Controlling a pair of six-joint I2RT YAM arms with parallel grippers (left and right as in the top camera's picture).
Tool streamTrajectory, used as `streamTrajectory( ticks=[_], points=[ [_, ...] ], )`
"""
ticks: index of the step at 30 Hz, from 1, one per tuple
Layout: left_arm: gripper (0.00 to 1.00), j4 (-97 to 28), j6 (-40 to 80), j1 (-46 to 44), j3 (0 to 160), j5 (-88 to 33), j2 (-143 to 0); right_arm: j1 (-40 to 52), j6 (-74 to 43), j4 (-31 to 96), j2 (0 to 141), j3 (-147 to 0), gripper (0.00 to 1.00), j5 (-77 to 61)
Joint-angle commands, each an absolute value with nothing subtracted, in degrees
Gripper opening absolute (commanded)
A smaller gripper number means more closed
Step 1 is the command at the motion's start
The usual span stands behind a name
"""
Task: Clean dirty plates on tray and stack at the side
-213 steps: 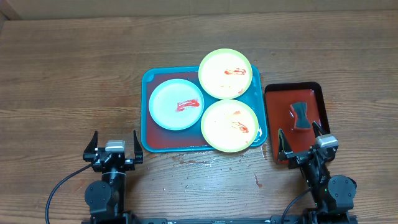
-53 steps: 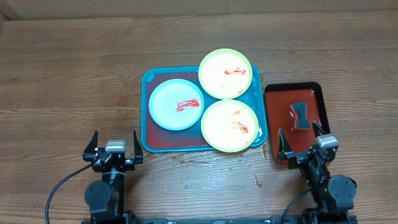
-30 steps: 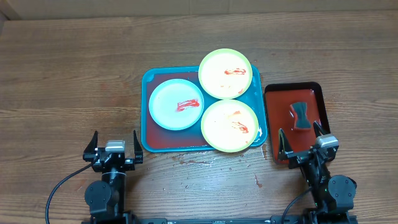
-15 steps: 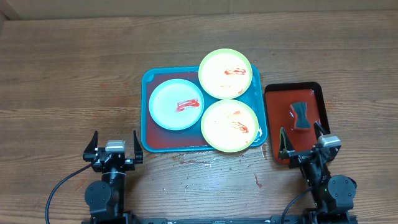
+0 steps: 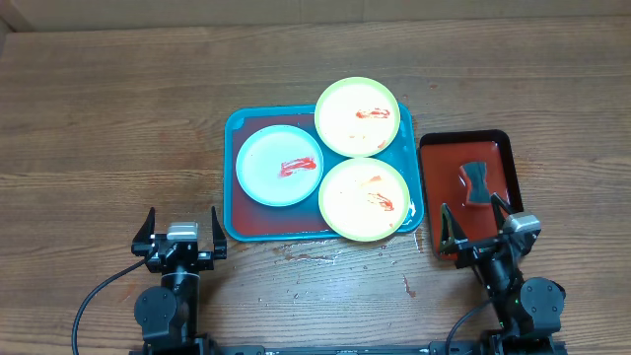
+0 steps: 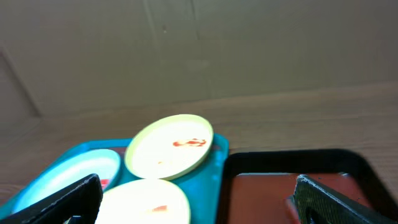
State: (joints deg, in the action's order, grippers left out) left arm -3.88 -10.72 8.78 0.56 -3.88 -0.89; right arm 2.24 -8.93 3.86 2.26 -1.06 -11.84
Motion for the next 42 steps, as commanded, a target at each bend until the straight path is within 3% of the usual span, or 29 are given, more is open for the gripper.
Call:
streamTrajectory(
  ticks=[1, 6, 13, 22, 33, 42],
  points=[
    [1.00, -2.50, -10.50, 9.04, 0.27, -5.15, -0.32, 1.89, -15.38, 3.27, 2.66, -0.60, 1.00, -13.50],
    [1.00, 0.43, -8.12, 9.04, 0.73, -7.40, -0.32, 1.89, -15.44, 4.19, 2.70, -3.86, 1.00, -13.82],
    [1.00, -0.05, -5.85, 9.04, 7.35, -7.09, -3.70, 1.85, -13.52, 15.03, 5.37, -15.18, 1.00, -11.66],
    [1.00, -1.02, -2.96, 9.04, 22.44, -13.30, -23.75, 1.85, -10.24, 21.41, 14.76, -29.08, 1.00, -11.66],
    [1.00, -24.36, -2.33, 8.97, 58.08, -20.32, -58.06, 1.85, -10.24, 36.77, 30.94, -48.93, 1.00, -11.64],
    [1.00, -46.02, -2.33, 7.55, 81.78, -23.62, -77.49, 1.85, -10.26, 54.96, 49.10, -69.25, 1.00, -11.68]
  ],
)
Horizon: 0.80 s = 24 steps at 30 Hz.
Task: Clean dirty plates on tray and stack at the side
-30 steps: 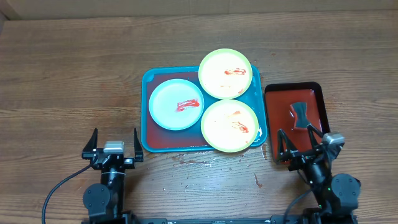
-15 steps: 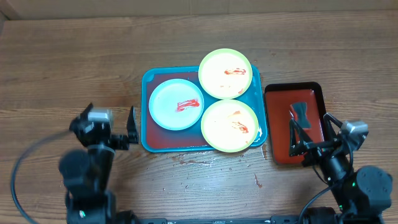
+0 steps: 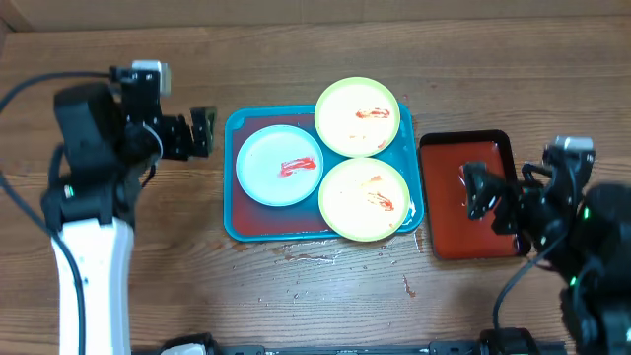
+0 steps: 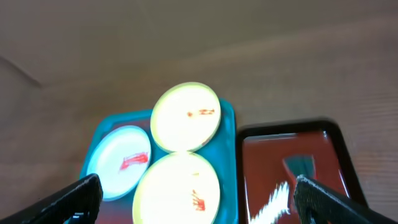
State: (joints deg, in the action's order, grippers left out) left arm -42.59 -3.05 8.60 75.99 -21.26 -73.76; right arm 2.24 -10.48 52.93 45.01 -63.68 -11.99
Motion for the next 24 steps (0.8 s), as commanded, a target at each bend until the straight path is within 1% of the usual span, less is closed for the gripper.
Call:
streamTrajectory(
  ticks=[1, 5, 7, 12, 14, 18, 23, 24],
  points=[
    [1.00, -47.90, -2.35, 7.09, 83.37, -23.57, -78.78, 1.85, -10.26, 57.19, 51.33, -71.61, 1.00, -11.68],
    [1.00, -53.87, -2.39, 4.40, 87.37, -20.27, -82.76, 1.85, -10.26, 65.32, 60.49, -80.53, 1.00, -11.68],
    [1.00, -54.48, -2.59, 2.74, 87.48, -17.80, -83.81, 1.85, -10.24, 67.79, 64.23, -83.40, 1.00, -11.68],
    [1.00, -53.04, -2.76, -0.91, 87.48, -12.88, -86.46, 1.85, -11.20, 67.22, 70.91, -84.44, 1.00, -11.75],
    [1.00, -53.15, -1.43, -1.23, 87.48, -14.72, -87.37, 1.85, -13.08, 67.42, 73.23, -84.44, 1.00, -12.73],
    [1.00, -54.70, 1.23, -1.30, 87.48, -18.72, -88.44, 1.85, -13.30, 68.55, 77.19, -84.44, 1.00, -14.70],
    [0.99, -54.87, 1.72, -1.80, 87.33, -19.31, -89.32, 1.85, -13.32, 69.76, 80.27, -84.44, 1.00, -14.70],
    [0.93, -55.00, 1.76, -2.02, 87.31, -18.74, -89.84, 1.85, -13.32, 69.73, 80.51, -84.44, 1.00, -14.70]
  ],
)
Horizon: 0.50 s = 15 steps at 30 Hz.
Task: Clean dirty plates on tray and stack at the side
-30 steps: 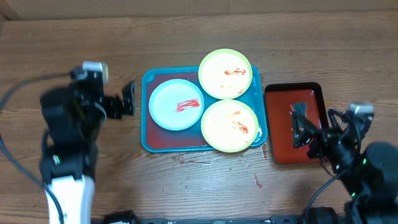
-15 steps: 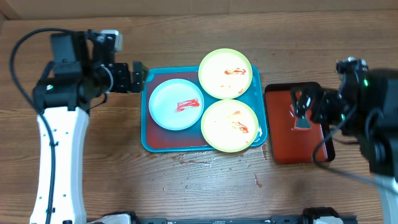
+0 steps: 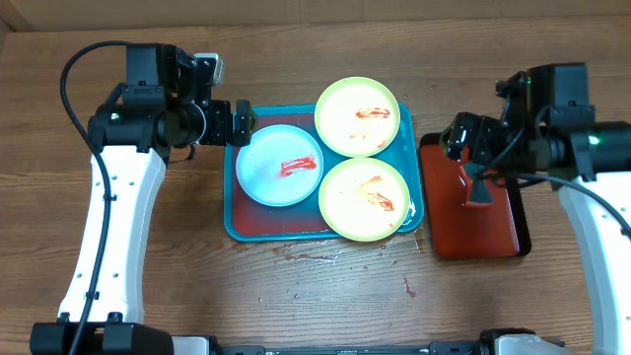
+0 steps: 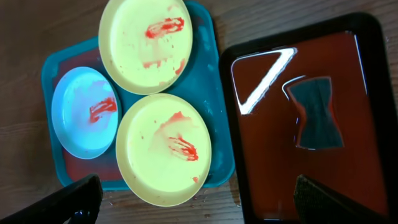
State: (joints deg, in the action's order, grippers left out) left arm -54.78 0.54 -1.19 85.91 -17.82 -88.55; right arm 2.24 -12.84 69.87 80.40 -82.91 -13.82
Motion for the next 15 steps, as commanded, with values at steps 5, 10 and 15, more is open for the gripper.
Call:
streamTrajectory(
  ticks=[5, 10, 15],
  points=[
    [0.77, -57.98, 15.40, -2.09, 87.26, -10.15, -94.70, 1.85, -13.32, 69.10, 80.60, -84.44, 0.99, -14.59],
    [0.59, -60.05, 18.48, -2.48, 87.26, -9.65, -101.73, 1.85, -13.56, 68.93, 80.60, -84.44, 0.99, -14.02],
    [0.47, -60.07, 18.74, -3.51, 87.26, -6.48, -108.57, 1.85, -13.58, 68.93, 80.60, -84.44, 0.98, -14.02]
  ],
)
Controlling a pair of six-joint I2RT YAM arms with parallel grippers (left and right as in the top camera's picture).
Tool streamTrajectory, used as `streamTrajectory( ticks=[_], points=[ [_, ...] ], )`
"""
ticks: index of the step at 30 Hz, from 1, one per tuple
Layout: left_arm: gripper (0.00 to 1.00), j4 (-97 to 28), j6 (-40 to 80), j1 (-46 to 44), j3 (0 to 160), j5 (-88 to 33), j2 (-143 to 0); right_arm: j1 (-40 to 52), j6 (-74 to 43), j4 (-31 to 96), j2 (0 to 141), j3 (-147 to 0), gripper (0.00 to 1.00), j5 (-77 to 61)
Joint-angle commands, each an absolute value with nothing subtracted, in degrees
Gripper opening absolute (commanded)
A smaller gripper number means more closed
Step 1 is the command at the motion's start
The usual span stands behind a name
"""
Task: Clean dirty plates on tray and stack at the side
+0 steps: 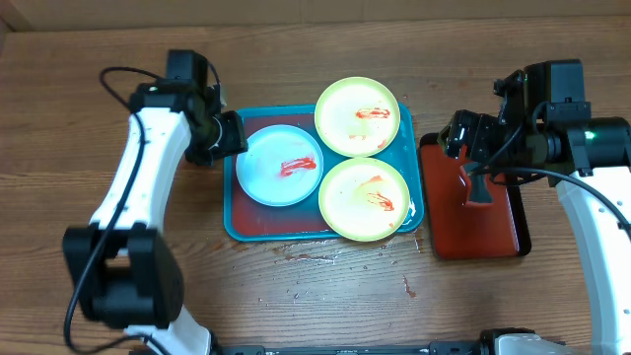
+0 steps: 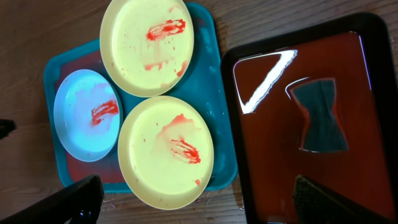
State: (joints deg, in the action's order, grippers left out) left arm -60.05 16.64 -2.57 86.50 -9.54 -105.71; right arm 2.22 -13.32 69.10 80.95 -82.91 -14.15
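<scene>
A blue tray (image 1: 233, 219) holds a light blue plate (image 1: 281, 165) and two yellow-green plates (image 1: 357, 116) (image 1: 365, 198), all smeared with red sauce. My left gripper (image 1: 228, 138) hangs at the tray's left rim beside the blue plate and looks open. A dark sponge (image 2: 320, 115) lies on the red tray (image 2: 231, 130). High above the red tray's left part my right gripper (image 1: 465, 145) is open and empty. In the right wrist view its fingertips (image 2: 78, 200) show at the bottom corners, and the plates (image 2: 87, 115) (image 2: 148, 45) (image 2: 166, 151) lie below.
The two trays (image 1: 478, 245) sit side by side on a wooden table (image 1: 325, 296). Wet spots and small red specks mark the wood in front of the blue tray (image 1: 325, 258).
My left gripper has shifted a little down and left, to the blue tray's left rim, with its arm now reaching in from lower left. The right gripper has barely moved.
Both grippers first rested open at the table's near edge. Then both arms were raised, the left one left of the blue tray, the right one over the red tray. By now the left is at the tray's rim and the right looks down on trays and sponge.
</scene>
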Motion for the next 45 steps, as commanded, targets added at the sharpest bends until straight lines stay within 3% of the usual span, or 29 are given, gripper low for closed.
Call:
streamTrajectory(
  ticks=[1, 3, 19, 22, 24, 35, 45],
  points=[
    [0.40, -59.96, 18.83, -3.57, 87.26, -6.11, -109.71, 1.85, -13.58, 68.93, 80.60, -84.44, 0.98, -14.02],
    [0.32, -59.44, 18.85, -3.57, 87.26, -5.93, -111.70, 1.85, -13.58, 68.93, 80.60, -84.44, 0.98, -14.02],
    [0.31, -55.31, 9.78, -3.57, 87.26, -4.27, -122.72, 1.85, -13.54, 68.84, 80.60, -84.40, 0.98, -14.00],
    [0.20, -54.13, 9.80, -3.57, 87.26, -4.49, -123.33, 1.85, -13.54, 68.75, 80.62, -84.40, 0.98, -13.98],
    [0.04, -53.67, 9.78, -3.57, 87.26, -4.45, -123.35, 1.85, -13.54, 68.64, 80.62, -84.40, 0.97, -14.00],
    [0.04, -52.82, 8.75, -3.57, 87.26, -4.43, -123.33, 1.85, -16.84, 69.41, 84.71, -84.33, 0.91, -10.94],
    [0.04, -52.49, 8.75, -3.55, 87.26, -4.03, -123.33, 1.39, -20.86, 75.26, 97.23, -83.79, 0.80, 5.85]
  ],
)
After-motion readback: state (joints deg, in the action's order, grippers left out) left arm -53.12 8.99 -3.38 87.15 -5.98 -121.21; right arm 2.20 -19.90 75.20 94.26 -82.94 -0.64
